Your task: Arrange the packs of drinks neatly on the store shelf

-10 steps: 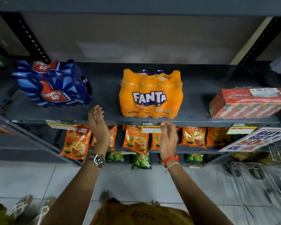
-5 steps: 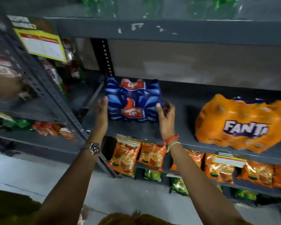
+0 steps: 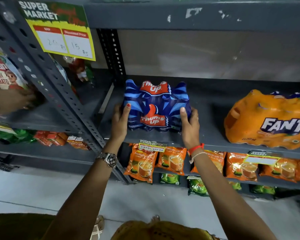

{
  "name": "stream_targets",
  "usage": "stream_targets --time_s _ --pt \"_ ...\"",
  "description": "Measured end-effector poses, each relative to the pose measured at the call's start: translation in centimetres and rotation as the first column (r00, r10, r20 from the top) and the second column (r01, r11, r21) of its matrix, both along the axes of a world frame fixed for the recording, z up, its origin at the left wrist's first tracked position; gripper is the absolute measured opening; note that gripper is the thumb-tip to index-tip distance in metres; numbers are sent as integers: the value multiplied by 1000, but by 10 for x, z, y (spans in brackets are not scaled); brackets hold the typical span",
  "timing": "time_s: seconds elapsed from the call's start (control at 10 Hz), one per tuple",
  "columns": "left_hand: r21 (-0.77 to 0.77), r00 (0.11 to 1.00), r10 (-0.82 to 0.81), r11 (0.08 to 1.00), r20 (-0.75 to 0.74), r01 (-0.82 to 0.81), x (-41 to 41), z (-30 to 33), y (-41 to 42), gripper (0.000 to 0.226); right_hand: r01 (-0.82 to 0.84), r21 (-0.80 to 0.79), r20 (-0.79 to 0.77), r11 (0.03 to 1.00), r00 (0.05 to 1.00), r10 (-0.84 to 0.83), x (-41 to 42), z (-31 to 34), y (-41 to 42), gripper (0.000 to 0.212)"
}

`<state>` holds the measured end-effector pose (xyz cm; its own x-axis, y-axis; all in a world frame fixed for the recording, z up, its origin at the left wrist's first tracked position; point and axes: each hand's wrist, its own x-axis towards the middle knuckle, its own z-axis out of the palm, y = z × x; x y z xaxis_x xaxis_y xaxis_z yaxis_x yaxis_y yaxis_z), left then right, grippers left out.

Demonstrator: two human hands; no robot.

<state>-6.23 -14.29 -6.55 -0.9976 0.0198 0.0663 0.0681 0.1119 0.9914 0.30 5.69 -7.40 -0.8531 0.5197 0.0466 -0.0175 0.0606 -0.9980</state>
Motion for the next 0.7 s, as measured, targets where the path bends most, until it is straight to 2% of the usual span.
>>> stream_targets --time_s 0.1,0.2,0.4,0.5,0.6,0.7 --pt "64 1000 -3 998 19 2 9 -5 -5 19 -8 -5 -6 1000 1000 8 9 -1 -7 28" --pt "98 999 20 995 41 -24 13 -9 -6 41 8 8 4 1000 1000 -8 14 1 -12 26" --pt "109 996 82 990 33 -85 13 -9 -4 46 12 22 -3 1000 1000 -12 19 4 -16 31" --pt "107 993 109 988 55 -114 13 -12 -5 60 5 25 -1 1000 1000 -5 20 2 -17 40" --pt "84 988 137 986 68 -143 18 -6 -2 63 -41 34 47 999 998 40 25 12 -18 43" --pt "40 947 310 951 -85 -308 33 0 12 65 -38 78 13 996 999 38 35 11 -9 57"
